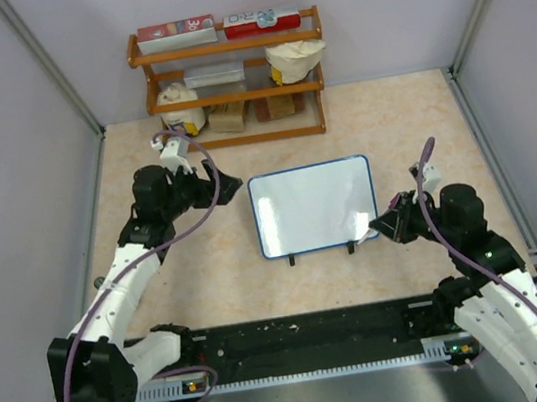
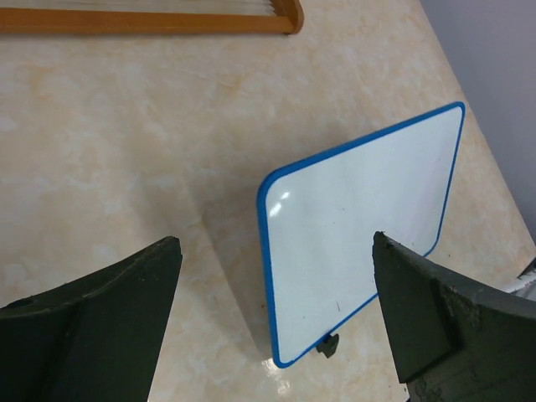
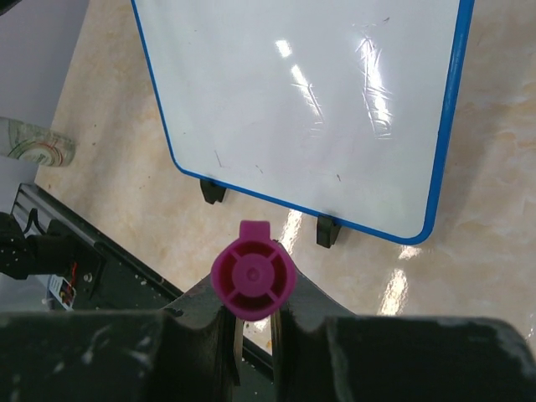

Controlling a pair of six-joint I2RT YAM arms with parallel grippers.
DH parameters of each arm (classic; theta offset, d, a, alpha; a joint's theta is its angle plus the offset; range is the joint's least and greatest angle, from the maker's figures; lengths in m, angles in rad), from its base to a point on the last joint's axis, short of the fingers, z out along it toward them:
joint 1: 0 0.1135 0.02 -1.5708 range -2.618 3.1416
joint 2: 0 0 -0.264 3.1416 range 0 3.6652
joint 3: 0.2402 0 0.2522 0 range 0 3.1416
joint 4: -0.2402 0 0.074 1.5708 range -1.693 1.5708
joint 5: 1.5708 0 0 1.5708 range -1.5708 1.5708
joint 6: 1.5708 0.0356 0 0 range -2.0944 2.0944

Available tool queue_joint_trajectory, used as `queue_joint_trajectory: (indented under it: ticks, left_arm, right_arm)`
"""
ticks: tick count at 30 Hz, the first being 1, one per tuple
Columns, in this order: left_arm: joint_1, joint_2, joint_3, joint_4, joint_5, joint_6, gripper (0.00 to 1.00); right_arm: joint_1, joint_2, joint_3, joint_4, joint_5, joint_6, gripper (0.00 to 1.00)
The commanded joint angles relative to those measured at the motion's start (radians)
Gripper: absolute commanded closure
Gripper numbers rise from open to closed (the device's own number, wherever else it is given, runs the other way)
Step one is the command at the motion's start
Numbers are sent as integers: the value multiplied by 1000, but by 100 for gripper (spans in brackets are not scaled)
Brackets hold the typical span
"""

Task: Write a sentence on the whiteboard
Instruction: Hold the whiteboard at the center of the board.

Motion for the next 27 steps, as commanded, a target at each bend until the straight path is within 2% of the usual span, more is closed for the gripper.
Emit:
queue_joint_trajectory:
  ticks: [1, 6, 11, 14, 19, 22, 27]
  left_arm:
    - [59, 6, -61, 157, 22, -23, 1]
    - [140, 85, -172, 376, 143, -105, 1]
    - [158, 184, -131, 395, 306, -132, 4]
    - [165, 223, -172, 513, 372, -178, 4]
    - [171, 290, -182, 529, 467, -157, 4]
    - [171, 328, -200, 628, 516, -206, 4]
    - [168, 427, -229, 900, 644, -351, 8]
  right_arm:
    - [-9, 39, 43, 77, 2, -6, 100]
    - [42, 106, 75, 134, 40, 8, 100]
    - [167, 186, 131, 170, 167, 19, 100]
    - [221, 238, 158, 226, 201, 25, 100]
    - [279, 319, 195, 304, 214, 28, 100]
    - [306, 365, 207, 334, 218, 28, 100]
    - [336, 413, 212, 388, 215, 33, 100]
